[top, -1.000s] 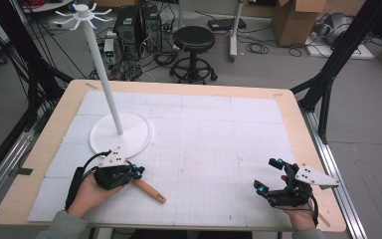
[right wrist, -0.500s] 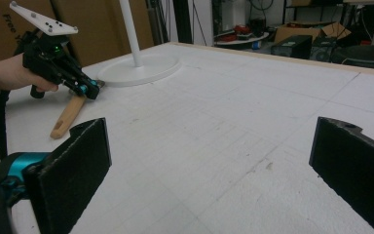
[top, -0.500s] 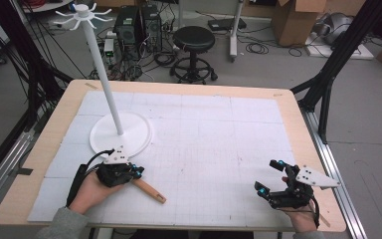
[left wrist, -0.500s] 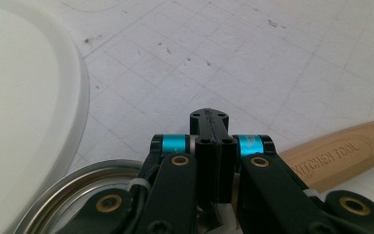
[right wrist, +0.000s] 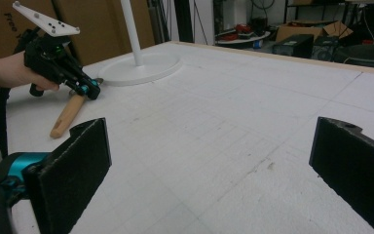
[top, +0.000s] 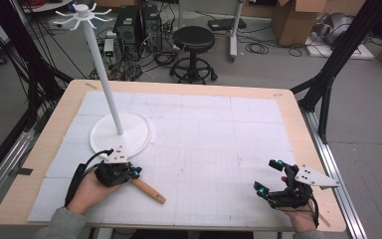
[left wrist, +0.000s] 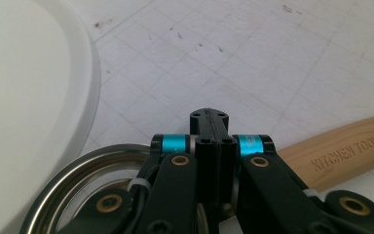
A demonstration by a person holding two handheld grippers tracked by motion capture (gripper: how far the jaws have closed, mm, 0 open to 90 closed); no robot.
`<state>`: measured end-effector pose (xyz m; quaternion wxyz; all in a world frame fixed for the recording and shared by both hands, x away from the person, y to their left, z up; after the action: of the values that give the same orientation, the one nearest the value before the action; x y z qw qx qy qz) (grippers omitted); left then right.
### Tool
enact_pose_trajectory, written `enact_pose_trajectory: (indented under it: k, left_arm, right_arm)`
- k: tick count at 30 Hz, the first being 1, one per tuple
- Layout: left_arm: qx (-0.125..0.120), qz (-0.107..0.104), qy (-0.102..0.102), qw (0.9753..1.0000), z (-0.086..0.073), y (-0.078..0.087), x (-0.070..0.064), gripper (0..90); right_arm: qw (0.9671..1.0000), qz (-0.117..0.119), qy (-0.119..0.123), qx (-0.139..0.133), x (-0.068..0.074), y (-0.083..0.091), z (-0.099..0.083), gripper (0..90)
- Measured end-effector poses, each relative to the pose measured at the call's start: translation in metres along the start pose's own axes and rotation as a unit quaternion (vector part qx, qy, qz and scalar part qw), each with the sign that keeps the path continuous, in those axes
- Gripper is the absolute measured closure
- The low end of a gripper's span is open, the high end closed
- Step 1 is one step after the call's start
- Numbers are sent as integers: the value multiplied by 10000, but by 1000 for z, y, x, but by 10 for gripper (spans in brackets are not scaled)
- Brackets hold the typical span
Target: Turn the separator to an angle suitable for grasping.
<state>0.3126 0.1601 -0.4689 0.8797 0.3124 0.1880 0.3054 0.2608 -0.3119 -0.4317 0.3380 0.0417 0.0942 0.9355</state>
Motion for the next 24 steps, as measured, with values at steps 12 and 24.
enact_pose_trajectory:
  k: [12,24]
  left_arm:
    - [40,70,39,10000,-6,7,-1,900]
    - [-10,146,222,9996,-22,25,0,900]
  right_arm:
    - [10000,33,6,20,0,-3,1,6]
    - [9999,116,52,-1,1,-12,3,6]
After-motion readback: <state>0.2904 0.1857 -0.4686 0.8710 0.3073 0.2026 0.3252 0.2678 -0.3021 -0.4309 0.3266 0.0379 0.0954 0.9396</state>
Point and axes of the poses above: each handheld gripper's, and its own axes: y roughly backward along the jaws, z roughly out of its top, x roughly to its left, the point moved 4 cm from there along -y, roughly forward along the jaws, and after that the axes turned 7 degrees about y, right-handed, at the moved point
